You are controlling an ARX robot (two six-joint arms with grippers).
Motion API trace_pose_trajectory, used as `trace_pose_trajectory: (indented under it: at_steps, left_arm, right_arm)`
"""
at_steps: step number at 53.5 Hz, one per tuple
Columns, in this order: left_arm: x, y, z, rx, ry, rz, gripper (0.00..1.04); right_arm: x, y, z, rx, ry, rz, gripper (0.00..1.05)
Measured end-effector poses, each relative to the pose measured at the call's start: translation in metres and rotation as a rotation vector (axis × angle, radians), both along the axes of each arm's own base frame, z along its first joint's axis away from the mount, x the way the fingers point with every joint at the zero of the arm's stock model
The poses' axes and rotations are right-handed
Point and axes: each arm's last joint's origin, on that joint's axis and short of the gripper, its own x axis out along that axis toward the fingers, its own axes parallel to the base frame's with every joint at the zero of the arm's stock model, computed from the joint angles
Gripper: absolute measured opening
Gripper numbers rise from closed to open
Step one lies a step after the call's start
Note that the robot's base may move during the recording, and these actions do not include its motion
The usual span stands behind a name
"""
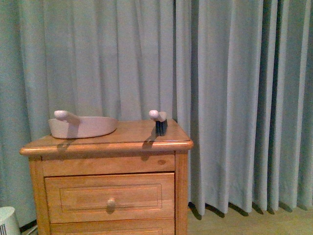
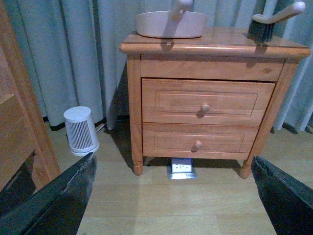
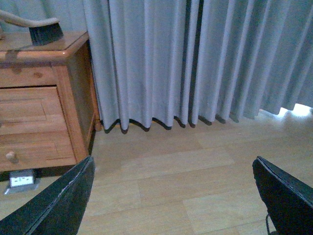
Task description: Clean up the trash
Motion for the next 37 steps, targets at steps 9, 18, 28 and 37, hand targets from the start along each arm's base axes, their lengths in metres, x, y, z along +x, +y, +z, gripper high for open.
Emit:
trace_pose_trajectory:
  at_steps: [9,18,28,37]
  left_arm:
    - [0.0000,0.0000,0.0000,0.000,0.000,0.000,0.97]
    - [0.0000,0.0000,0.0000,0.000,0.000,0.000,0.97]
    - [0.0000,0.0000,0.0000,0.000,0.000,0.000,0.97]
    - [0.0000,0.0000,0.0000,0.000,0.000,0.000,0.97]
  right_arm:
    - [0.0000,0.0000,0.0000,0.000,0.000,0.000,0.97]
    - [0.0000,0.0000,0.0000,0.000,0.000,0.000,0.97]
    - [0.0000,0.0000,0.0001,0.000,0.000,0.000,0.97]
    - [0.0000,0.0000,0.0000,0.000,0.000,0.000,0.97]
